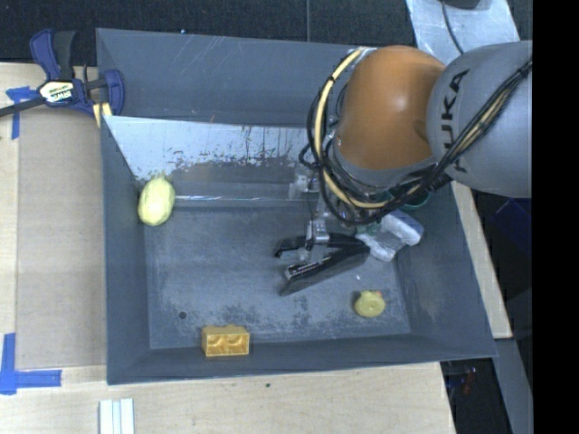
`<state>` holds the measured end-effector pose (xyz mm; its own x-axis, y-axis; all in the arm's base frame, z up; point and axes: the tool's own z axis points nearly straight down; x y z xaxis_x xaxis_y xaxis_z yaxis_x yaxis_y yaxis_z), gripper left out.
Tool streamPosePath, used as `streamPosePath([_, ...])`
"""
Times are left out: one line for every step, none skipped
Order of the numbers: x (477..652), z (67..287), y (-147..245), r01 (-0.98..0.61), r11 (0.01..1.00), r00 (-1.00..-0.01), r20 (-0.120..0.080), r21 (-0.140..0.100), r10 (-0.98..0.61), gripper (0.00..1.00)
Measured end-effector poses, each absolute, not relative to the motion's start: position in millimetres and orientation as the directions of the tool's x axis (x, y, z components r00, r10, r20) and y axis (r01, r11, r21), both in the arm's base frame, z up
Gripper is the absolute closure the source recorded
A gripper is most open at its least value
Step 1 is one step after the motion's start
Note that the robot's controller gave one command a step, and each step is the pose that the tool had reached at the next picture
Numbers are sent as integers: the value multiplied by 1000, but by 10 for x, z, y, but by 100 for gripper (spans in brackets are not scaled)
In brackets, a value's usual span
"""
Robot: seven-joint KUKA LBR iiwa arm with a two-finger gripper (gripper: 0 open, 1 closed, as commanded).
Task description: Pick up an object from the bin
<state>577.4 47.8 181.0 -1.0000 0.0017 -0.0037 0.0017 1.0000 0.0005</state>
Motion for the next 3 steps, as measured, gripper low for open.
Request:
streamPosePath([5774,1810,478,2,1000,-1000,-4,1,2,0])
streamPosePath([5975,1541,367,-93,996,-996,-11,1,-93,0])
streamPosePath([6280,1150,296,-144,990,-989,-10,-1,-144,0])
